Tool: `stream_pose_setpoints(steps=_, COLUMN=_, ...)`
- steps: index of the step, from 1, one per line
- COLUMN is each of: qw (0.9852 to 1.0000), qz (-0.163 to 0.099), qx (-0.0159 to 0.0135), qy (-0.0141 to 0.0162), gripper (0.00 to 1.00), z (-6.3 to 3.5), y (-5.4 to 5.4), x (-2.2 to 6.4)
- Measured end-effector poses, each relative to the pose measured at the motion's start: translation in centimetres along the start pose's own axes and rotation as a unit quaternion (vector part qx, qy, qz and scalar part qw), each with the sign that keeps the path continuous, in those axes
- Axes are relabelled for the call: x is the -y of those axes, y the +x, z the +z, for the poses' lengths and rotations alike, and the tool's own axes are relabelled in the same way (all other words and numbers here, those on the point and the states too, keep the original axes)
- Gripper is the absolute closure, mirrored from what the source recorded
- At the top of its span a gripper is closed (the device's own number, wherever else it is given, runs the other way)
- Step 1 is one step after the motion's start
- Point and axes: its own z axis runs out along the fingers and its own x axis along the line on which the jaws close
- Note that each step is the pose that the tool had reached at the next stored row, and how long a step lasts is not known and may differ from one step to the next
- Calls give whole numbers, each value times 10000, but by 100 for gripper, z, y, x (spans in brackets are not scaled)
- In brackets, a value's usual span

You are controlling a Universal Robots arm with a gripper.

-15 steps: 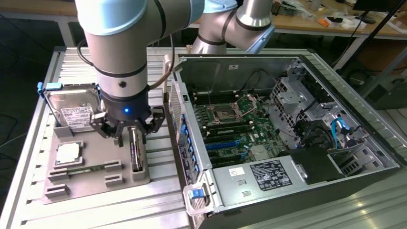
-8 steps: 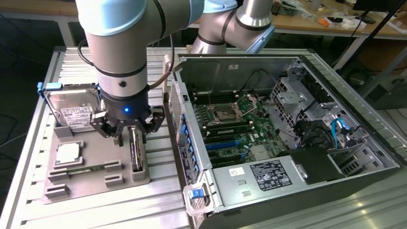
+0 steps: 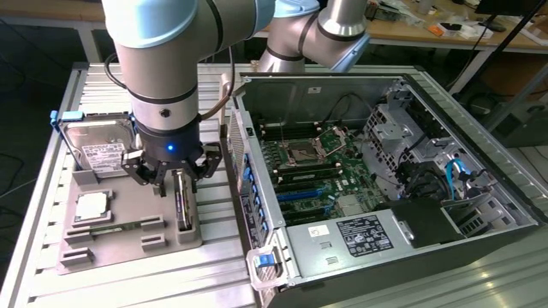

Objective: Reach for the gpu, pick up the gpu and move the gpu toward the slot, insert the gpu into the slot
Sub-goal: 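Pick up the gpu and move the gpu toward the slot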

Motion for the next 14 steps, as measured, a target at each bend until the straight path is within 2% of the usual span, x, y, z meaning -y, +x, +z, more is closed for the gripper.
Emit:
stream_pose_setpoints(steps=3, qw=10000, qz=0, qx=0, qy=0, gripper=47, z=0, y=0, x=0)
stream_pose_setpoints(steps=7, qw=10000, qz=0, qx=0, qy=0, gripper=72, z=0, y=0, x=0)
stream_pose_setpoints(steps=14, qw=10000, qz=0, qx=0, qy=0, gripper=73, z=0, y=0, x=0)
